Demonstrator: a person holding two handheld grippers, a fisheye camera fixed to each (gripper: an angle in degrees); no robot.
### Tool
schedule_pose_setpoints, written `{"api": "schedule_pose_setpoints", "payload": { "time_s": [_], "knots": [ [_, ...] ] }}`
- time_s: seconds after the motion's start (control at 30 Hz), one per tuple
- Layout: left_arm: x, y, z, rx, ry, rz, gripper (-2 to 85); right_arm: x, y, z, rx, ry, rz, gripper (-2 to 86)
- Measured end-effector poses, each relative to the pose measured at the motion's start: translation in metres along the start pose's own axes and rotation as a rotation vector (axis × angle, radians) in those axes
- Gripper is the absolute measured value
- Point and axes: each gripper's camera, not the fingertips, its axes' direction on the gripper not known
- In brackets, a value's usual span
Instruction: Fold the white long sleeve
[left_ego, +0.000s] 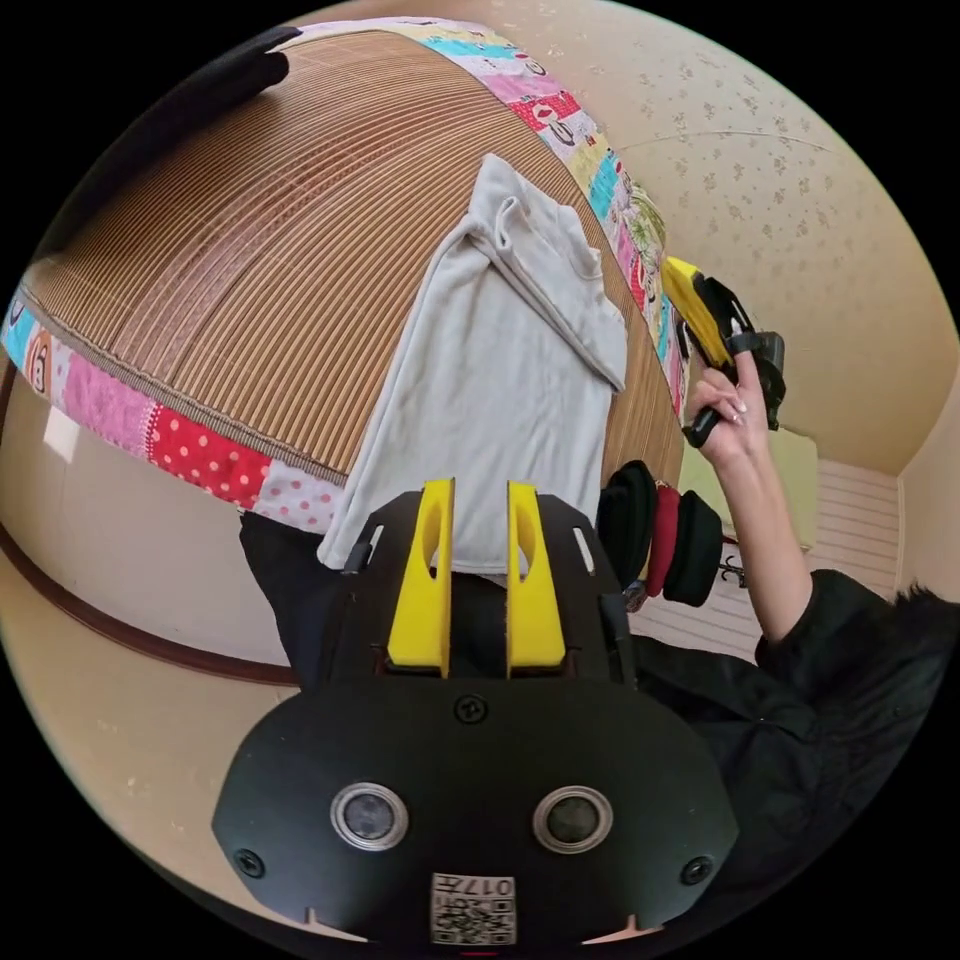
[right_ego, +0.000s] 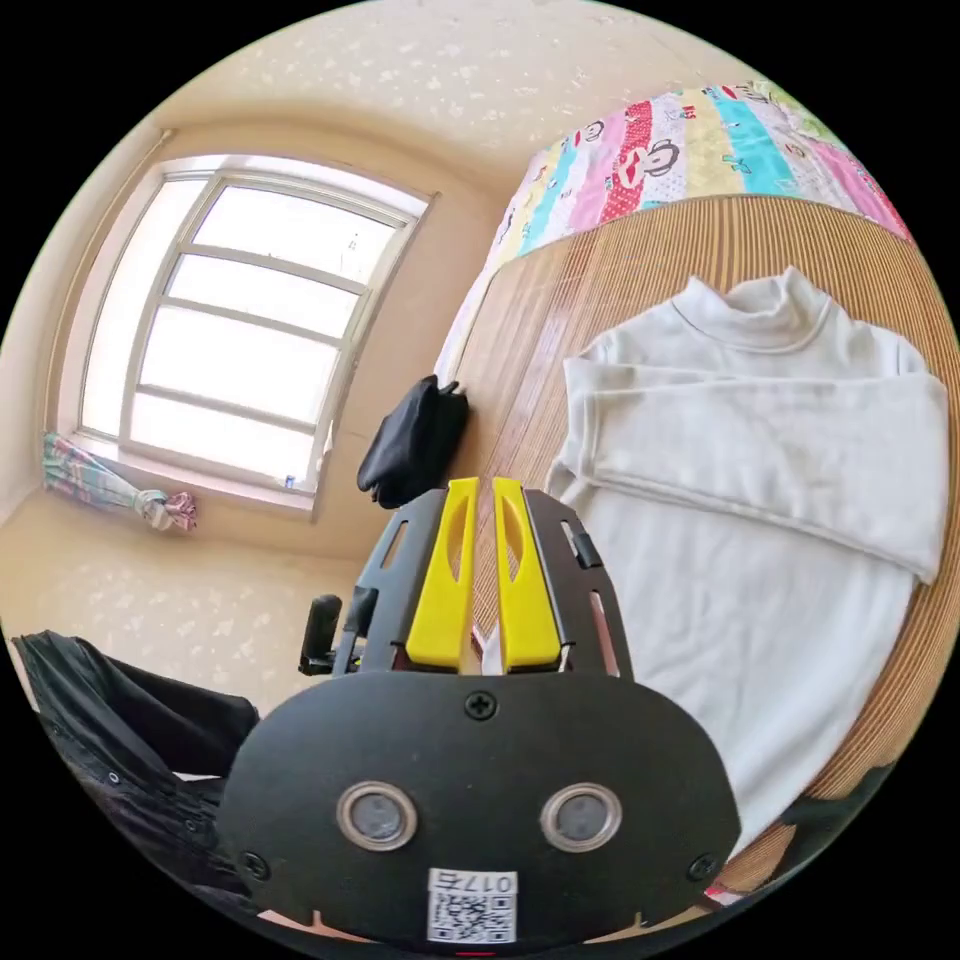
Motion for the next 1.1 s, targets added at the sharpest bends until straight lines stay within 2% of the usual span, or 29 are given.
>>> {"api": "schedule_pose_setpoints", "payload": {
  "time_s": [0.2,0.3,0.37,0.5,0.57,0.63,0.7,0.73,0.8,1.0,1.07,1.1],
  "knots": [
    [-0.068,0.002,-0.004,-0.192,-0.150,-0.017,13.9,0.083,0.157,-0.057,-0.238,0.293,0.276,5.4],
    [-0.087,-0.011,0.002,-0.282,-0.184,0.027,14.9,0.114,0.219,-0.097,-0.339,0.450,0.403,9.0],
    [-0.090,-0.030,0.013,-0.369,-0.197,0.095,15.0,0.133,0.247,-0.115,-0.425,0.548,0.478,15.0],
    [-0.085,-0.060,0.042,-0.542,-0.291,0.231,13.9,0.159,0.266,-0.115,-0.502,0.448,0.486,14.6],
    [-0.088,-0.073,0.066,-0.666,-0.334,0.291,10.7,0.169,0.265,-0.112,-0.518,0.438,0.483,13.6],
    [-0.091,-0.081,0.074,-0.715,-0.327,0.298,6.4,0.174,0.264,-0.113,-0.543,0.453,0.487,12.1],
    [-0.094,-0.087,0.068,-0.719,-0.276,0.293,5.4,0.171,0.266,-0.121,-0.564,0.446,0.438,8.9],
    [-0.096,-0.088,0.060,-0.723,-0.215,0.295,5.2,0.165,0.268,-0.130,-0.543,0.346,0.376,5.3],
    [-0.098,-0.087,0.043,-0.725,-0.087,0.288,5.1,0.161,0.275,-0.149,-0.503,0.279,0.375,4.4],
    [-0.090,-0.078,-0.063,-0.479,0.331,0.231,4.7,0.140,0.314,-0.230,-0.220,-0.181,0.334,3.2],
    [-0.073,-0.071,-0.103,-0.382,0.563,0.253,4.8,0.118,0.329,-0.266,-0.038,-0.414,0.247,3.0],
    [-0.067,-0.069,-0.113,-0.355,0.622,0.267,4.9,0.112,0.331,-0.275,0.013,-0.466,0.218,2.9]
  ]
}}
